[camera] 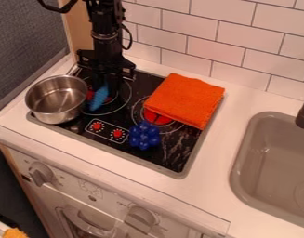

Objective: Move the spoon to the bottom center of the burner

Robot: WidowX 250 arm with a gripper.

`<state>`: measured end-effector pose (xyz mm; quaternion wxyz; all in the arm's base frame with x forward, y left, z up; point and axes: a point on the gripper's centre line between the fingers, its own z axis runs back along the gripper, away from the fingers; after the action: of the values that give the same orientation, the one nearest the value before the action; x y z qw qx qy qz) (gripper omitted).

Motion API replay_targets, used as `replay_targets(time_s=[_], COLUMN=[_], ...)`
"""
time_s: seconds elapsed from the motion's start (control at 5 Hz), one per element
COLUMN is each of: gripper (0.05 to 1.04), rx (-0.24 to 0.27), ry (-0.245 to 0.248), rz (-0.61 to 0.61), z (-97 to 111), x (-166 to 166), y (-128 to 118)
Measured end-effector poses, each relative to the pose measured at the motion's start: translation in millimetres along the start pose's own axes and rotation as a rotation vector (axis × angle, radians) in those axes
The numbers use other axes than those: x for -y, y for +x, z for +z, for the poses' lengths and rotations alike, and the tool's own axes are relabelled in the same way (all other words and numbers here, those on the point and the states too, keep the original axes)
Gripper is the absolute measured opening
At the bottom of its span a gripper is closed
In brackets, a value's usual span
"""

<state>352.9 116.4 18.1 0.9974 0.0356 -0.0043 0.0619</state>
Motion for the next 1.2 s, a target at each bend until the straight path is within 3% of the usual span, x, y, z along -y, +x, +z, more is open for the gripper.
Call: replay_targets(time_s=[0.2,0.4,0.6,0.8,1.0,1.2], gripper=[0.389,0.388,0.389,0.388,0.388,0.388], rx=[0.113,0.139,0.136,0.097,0.079,0.084], ry=[-0.012,-0.022,-0.029,-0.029,-0.017,0.005], rz=[-0.004,-0.012,-0.027,-0.019,-0.036,-0.035], z=[40.6,54.8,55.5,41.7,29.2,22.7], x=[15.0,21.8,22.6,14.8,12.9,12.4], y=[5.8,-13.0,-41.4,-76.5,-98.6,-103.2])
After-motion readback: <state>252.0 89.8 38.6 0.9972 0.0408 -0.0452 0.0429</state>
